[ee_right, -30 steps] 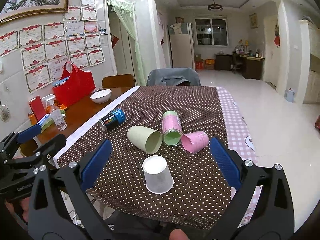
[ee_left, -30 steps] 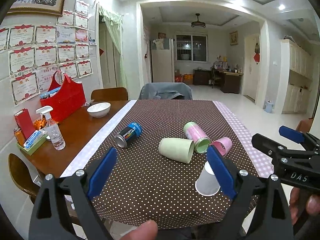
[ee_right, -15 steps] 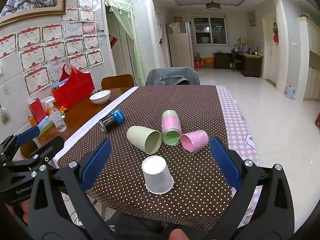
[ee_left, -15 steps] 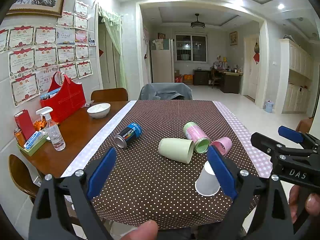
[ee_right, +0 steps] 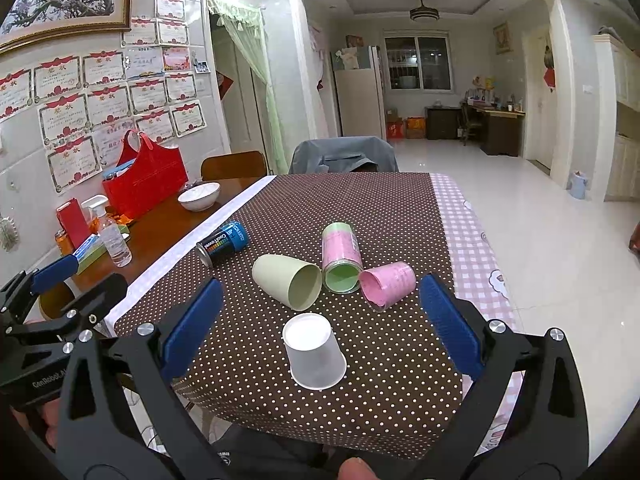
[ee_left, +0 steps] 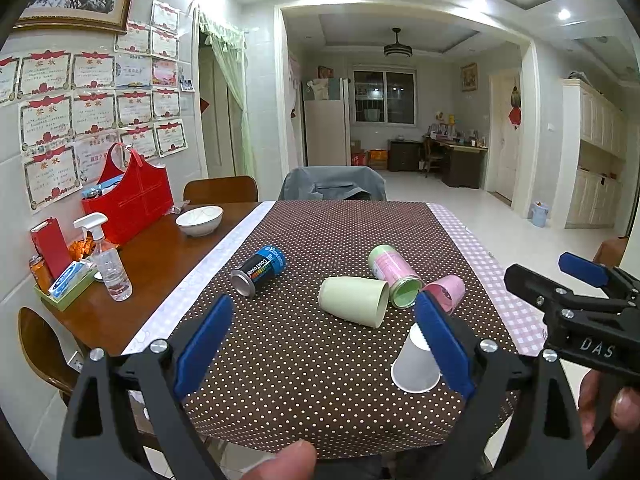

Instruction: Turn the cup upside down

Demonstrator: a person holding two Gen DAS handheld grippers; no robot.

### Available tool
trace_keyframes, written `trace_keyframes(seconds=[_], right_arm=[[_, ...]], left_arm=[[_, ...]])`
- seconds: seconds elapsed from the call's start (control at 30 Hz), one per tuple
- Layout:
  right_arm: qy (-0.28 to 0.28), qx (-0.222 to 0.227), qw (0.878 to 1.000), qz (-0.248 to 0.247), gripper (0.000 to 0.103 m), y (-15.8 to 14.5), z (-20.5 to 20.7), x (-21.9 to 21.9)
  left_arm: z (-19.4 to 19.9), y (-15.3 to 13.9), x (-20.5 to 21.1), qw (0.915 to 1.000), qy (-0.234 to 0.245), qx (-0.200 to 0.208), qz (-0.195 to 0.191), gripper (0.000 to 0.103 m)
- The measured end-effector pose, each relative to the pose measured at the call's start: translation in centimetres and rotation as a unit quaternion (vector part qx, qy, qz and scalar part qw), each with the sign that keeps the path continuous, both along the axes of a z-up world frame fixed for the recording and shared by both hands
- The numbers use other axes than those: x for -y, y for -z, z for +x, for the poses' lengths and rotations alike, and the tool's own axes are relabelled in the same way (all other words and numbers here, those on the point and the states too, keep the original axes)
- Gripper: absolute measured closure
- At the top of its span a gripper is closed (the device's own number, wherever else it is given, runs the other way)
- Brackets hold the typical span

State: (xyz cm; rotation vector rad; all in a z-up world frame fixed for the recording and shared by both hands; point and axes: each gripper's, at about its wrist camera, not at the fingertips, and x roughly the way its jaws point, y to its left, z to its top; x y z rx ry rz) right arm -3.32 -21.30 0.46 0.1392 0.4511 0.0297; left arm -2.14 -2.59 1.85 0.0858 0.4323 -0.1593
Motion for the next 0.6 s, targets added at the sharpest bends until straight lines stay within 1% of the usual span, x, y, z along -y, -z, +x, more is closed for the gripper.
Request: trace_keyframes(seconds=[0.47, 0.6], right_arm=[[-0.001, -0.003, 1.000, 0.001, 0.006, 0.09, 0.08, 0.06], [-0.001, -0.004, 1.000, 0.001, 0.006, 0.09, 0.09, 0.05]], left_arm=[[-0.07, 0.08, 0.16, 1.0000, 0.001, 0.001, 0.002, 0.012], [-0.19, 0.04, 0.11, 1.0000, 0.000, 0.008, 0.000, 0.012]])
